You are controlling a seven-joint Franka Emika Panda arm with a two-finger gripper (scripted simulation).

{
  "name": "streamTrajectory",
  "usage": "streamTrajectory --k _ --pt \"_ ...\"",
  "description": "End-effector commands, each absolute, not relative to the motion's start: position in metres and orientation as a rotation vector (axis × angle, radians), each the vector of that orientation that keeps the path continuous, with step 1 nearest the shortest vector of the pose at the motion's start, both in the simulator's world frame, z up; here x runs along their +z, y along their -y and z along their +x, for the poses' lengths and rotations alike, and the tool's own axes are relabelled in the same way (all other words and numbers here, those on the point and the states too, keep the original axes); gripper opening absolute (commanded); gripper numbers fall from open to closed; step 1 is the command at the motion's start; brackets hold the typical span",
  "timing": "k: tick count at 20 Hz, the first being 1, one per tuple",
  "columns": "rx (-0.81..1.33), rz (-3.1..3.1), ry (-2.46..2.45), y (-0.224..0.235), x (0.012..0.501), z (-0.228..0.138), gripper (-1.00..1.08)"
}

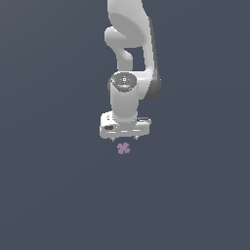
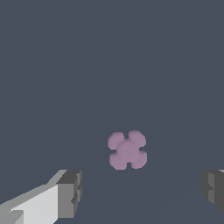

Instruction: Pick up the object and move it to a goal position.

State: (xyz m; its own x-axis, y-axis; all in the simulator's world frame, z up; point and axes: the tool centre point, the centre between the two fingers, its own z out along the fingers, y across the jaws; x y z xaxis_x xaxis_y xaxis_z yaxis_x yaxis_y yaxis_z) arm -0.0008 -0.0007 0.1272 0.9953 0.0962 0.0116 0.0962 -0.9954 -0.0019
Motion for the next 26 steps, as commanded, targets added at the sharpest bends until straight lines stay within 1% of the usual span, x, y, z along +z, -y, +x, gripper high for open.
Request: streamTrajectory --k 1,8,18,26 --pt "-0.012 -3.134 0.196 0.003 0.105 -0.005 1.00" --pt "-0.002 -3.129 0.278 0.007 0.065 -0.014 1.00" --pt "0.002 -3.128 0.291 0.008 0.053 -0.017 1.00" --pt "0.000 -3.128 0.294 0.008 0.017 -0.018 1.00"
